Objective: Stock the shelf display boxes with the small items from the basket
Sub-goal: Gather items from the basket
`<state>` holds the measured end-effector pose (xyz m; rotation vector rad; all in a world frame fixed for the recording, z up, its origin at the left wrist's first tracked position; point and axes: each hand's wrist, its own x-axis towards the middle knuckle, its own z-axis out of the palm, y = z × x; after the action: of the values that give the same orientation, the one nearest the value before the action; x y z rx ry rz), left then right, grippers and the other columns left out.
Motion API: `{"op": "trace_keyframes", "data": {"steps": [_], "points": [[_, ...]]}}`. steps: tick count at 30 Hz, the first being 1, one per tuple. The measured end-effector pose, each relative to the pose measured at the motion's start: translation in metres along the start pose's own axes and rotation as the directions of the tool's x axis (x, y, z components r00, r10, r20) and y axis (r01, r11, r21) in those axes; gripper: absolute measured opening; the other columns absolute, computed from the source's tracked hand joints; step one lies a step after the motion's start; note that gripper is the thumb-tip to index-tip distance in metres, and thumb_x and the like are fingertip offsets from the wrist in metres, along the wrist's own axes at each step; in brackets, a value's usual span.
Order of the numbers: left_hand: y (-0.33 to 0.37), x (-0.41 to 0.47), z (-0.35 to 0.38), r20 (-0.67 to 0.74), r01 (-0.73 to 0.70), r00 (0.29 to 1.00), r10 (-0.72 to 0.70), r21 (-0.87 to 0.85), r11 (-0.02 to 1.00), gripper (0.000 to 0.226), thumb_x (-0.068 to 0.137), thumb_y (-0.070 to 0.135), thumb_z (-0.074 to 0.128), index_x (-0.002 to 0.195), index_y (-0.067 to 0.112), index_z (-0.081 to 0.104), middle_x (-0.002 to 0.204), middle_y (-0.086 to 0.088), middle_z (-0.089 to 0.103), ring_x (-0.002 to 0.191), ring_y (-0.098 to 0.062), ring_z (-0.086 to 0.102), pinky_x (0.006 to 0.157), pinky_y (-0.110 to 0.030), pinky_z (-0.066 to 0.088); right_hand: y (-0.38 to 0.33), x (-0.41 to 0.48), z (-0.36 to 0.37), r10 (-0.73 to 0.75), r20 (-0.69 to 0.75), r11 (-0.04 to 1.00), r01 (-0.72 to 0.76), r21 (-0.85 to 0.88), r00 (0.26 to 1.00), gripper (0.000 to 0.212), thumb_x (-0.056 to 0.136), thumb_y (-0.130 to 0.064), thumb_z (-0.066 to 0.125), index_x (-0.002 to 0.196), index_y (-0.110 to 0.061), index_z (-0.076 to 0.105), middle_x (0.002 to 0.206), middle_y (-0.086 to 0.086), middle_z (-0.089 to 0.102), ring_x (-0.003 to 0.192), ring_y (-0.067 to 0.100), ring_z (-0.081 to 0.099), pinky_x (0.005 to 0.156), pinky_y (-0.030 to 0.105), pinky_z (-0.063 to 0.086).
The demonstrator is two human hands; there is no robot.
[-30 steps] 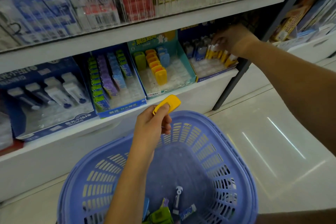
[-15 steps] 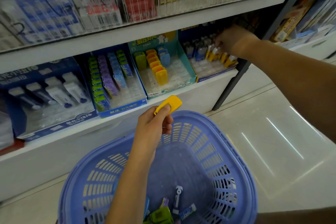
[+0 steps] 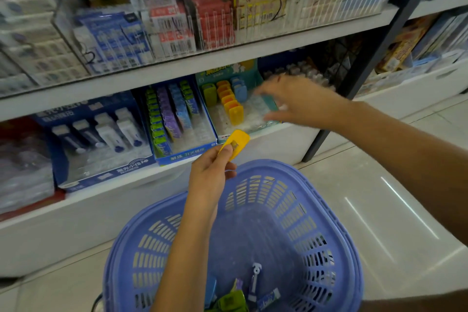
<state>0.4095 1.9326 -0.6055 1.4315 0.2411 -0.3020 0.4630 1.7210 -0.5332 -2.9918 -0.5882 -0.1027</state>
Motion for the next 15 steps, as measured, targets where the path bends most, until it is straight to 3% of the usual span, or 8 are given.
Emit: {"op": "trace_keyframes", "data": {"steps": [3,7,9,12,15], "points": [[0.003,-0.002,-0.004,-0.009,-0.081,0.997,0.082,0.088,0.993,0.020,0.088,0.029,0.064,0.073,0.017,0.067,0.052,0.009,0.059,0.052,-0.003,0.055,0.055,-0.014,0.049,-0.043,-0.019,0.003,-0.222,0.110,0.975,0.218,0.049,0.969,0.058,0.082,-0.041,0.069,0.132,-0.024,0.046,0.127,0.001,0.050,0.107,0.014,0.051,0.085,0.025,0.041],[0.006,-0.007,-0.005,0.049,-0.172,0.985,0.166,0.157,0.973,0.021,0.088,0.027,0.064,0.071,0.015,0.068,0.052,0.007,0.060,0.051,-0.003,0.053,0.053,-0.013,0.047,-0.068,-0.025,0.016,-0.271,0.128,0.962,0.264,0.064,0.954,0.047,0.084,-0.037,0.067,0.126,-0.022,0.050,0.121,-0.001,0.050,0.106,0.016,0.052,0.085,0.027,0.045],[0.006,-0.010,-0.002,0.059,-0.193,0.981,0.185,0.188,0.963,0.028,0.091,0.031,0.059,0.068,0.017,0.068,0.054,0.007,0.063,0.052,-0.002,0.055,0.055,-0.015,0.048,-0.069,-0.025,0.020,-0.240,0.068,0.968,0.233,0.095,0.968,0.036,0.087,-0.037,0.063,0.119,-0.021,0.055,0.113,-0.002,0.055,0.096,0.014,0.054,0.080,0.028,0.046],[0.008,-0.011,-0.002,0.054,-0.156,0.987,0.150,0.120,0.981,0.034,0.095,0.035,0.053,0.069,0.022,0.071,0.067,0.005,0.070,0.059,-0.005,0.060,0.060,-0.019,0.052,-0.067,-0.024,0.025,-0.145,-0.035,0.948,0.149,0.282,0.989,0.024,0.092,-0.035,0.058,0.110,-0.020,0.064,0.096,-0.006,0.065,0.076,0.004,0.049,0.071,0.018,0.040],[0.011,-0.008,-0.007,0.094,-0.173,0.982,0.163,0.118,0.978,0.028,0.096,0.030,0.051,0.077,0.031,0.072,0.077,0.007,0.073,0.068,-0.004,0.063,0.065,-0.018,0.053,-0.059,-0.020,0.029,0.127,0.032,0.809,-0.122,0.574,0.991,0.018,0.091,-0.028,0.060,0.101,-0.015,0.067,0.086,0.007,0.071,0.074,0.016,0.059,0.072,0.031,0.048]]}}
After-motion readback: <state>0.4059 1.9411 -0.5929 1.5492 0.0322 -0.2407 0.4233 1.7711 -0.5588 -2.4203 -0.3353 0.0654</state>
